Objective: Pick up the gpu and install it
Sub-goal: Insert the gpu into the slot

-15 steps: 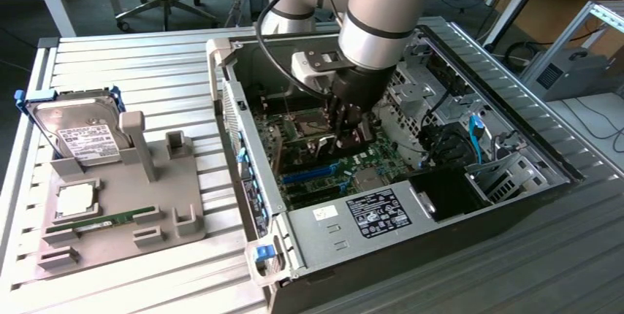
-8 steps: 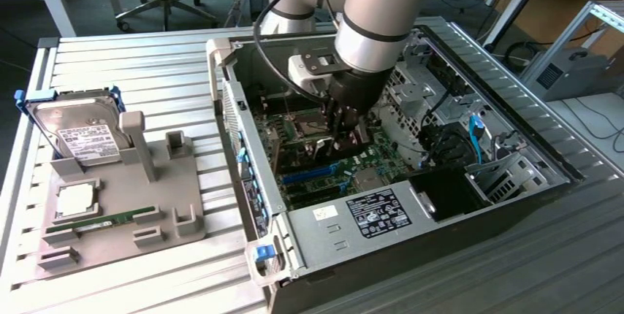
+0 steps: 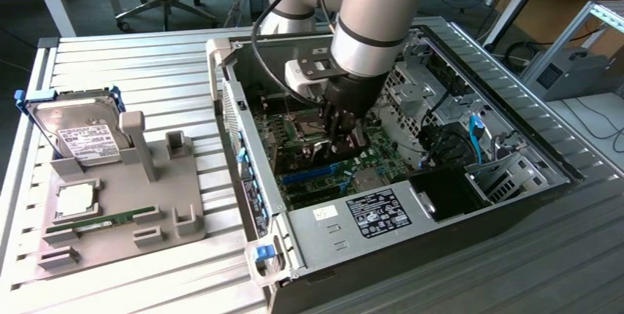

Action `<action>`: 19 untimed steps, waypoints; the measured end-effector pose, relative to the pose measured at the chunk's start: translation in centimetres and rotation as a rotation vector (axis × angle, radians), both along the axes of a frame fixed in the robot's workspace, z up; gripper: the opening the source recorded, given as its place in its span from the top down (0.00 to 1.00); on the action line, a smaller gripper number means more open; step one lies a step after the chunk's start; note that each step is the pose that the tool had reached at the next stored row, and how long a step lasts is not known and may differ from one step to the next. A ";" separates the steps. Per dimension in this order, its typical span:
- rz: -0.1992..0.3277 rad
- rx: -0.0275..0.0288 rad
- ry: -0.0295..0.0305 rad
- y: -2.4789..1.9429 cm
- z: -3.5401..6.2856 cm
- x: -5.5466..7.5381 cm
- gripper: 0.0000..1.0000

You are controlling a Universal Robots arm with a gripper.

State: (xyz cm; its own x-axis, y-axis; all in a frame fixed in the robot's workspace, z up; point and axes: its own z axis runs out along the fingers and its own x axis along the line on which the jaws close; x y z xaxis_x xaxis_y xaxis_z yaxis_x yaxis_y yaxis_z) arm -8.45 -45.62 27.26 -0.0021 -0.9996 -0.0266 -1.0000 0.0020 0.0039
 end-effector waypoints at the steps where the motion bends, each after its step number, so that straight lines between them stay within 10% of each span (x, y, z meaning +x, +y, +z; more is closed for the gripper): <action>1: 0.001 0.0000 -0.0001 0.00 -0.05 0.0 0.73; 19: 0.007 0.0001 -0.0003 -0.15 -0.16 -0.7 0.73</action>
